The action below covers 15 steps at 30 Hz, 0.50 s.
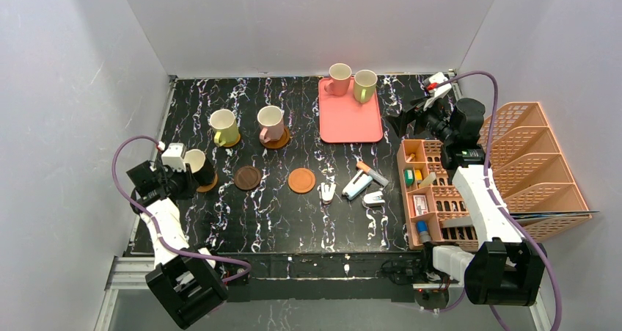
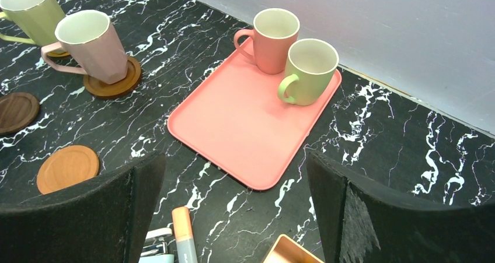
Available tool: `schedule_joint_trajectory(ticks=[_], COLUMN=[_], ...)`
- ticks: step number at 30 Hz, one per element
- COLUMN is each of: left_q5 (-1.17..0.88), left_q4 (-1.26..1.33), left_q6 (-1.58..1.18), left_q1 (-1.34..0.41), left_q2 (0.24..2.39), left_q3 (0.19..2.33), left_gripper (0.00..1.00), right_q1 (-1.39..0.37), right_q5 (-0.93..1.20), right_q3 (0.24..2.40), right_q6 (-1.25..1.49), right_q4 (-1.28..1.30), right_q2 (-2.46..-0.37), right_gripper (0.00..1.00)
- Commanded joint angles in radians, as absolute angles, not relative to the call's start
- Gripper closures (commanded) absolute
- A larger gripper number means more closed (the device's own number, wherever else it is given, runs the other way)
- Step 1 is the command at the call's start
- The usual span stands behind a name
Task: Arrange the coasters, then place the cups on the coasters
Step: Place the cup on the coaster.
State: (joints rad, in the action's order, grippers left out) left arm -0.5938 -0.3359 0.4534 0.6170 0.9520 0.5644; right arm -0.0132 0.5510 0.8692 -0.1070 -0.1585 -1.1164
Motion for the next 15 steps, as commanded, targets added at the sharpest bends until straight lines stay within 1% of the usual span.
schedule_joint_trajectory(ticks=[1,15], left_q5=[-0.654,-0.645], left_q4=[-0.282,-0.287], left_q6=[0.466,0.477], left_q1=[0.616,0.615], left_q2=[0.929,0.926], left_q3=[0.574,0.571], left_gripper=[1.0,1.0], right_q1=[-0.008,-0.009], right_q5=[0.551,0.551], right_q3=[0.876,0.876], right_q6=[-0.106,-0.106], right_q4=[-0.186,-0.185], right_q2=[-1.112,-1.117], right_gripper=[0.02,0.02])
